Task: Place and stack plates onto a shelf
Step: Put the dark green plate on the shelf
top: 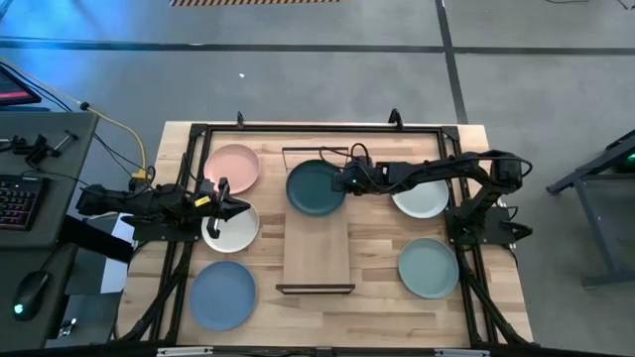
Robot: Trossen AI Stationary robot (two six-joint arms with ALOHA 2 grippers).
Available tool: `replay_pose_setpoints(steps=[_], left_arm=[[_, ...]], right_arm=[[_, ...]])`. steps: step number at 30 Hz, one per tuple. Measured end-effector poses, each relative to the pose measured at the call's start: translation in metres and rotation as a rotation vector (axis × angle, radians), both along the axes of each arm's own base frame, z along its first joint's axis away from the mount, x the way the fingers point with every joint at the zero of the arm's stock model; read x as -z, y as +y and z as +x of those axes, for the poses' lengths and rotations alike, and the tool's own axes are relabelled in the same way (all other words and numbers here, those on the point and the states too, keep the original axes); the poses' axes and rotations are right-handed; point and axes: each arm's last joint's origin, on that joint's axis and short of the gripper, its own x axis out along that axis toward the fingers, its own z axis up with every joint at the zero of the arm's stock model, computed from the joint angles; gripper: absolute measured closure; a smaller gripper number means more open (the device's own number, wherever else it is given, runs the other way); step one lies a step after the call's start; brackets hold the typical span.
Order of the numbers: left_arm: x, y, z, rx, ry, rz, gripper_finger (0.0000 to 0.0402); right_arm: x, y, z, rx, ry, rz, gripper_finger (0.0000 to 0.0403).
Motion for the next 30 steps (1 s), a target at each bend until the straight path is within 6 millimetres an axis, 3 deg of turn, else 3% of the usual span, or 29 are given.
replay_pose_setpoints(steps=[6,11,14,20,30], left_arm=[[0.0,0.0,0.0,0.0,0.0,0.0,0.0401],[0.0001,0.0,0.0,0.0,0.0,0.0,0.0401],[0.0,0.0,0.0,0.0,0.0,0.0,0.0401],[0.0,0.0,0.0,0.0,0.0,0.0,0.0402],[0.0001,0.0,0.0,0.0,0.0,0.0,0.0401]], right_arm=[[0.0,0.0013,-0.0017,-0.027,0.014,0.025,0.0294],[0.0001,0.0014,-0.0021,-0.021,0.016,0.03,0.0284],[0.001,0.0017,-0.0035,-0.022,0.033,0.034,0.0305],[0.0025,0.0025,-0.0063,-0.033,0.069,0.04,0.0392],[0.0009,0.0036,-0.0039,-0.092,0.042,0.063,0.04]])
